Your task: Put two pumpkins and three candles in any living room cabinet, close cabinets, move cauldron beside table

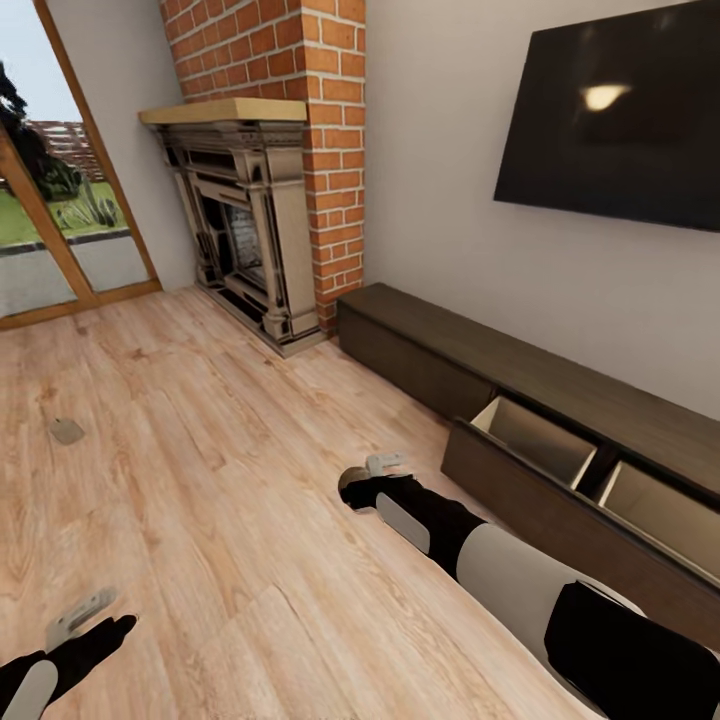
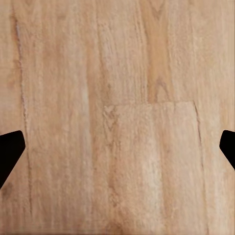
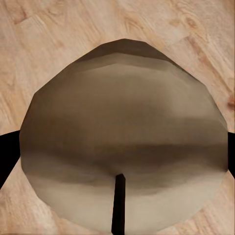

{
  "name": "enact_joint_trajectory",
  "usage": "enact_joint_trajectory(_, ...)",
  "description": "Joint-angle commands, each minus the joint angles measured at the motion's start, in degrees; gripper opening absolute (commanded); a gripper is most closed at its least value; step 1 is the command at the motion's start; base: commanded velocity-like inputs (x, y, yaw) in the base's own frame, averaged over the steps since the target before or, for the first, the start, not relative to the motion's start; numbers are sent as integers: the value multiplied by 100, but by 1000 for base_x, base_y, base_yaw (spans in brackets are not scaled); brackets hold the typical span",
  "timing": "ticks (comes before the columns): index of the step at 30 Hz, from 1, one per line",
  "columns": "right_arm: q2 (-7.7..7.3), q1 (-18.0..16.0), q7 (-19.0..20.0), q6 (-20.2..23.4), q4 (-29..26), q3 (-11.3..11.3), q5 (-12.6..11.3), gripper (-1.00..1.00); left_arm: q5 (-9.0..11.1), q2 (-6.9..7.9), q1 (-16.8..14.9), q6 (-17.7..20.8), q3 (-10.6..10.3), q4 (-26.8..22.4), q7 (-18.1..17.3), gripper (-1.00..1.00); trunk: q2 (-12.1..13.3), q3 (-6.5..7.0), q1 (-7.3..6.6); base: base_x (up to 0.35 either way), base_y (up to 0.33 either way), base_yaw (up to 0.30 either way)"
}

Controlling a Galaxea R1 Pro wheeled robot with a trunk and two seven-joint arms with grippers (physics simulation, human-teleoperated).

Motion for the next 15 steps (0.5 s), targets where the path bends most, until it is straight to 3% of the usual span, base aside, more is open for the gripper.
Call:
enact_joint_trajectory(1,-3,-9,-44,4,-12,36,-44,-100,61,1,-1,23,0,-8,48,100,-3,-11,-1,0,0,211)
enact_joint_trajectory(15,-3,0,-48,-21,-12,36,-41,-100,65,9,2,24,0,-4,46,100,-3,-87,-1,0,0,225)
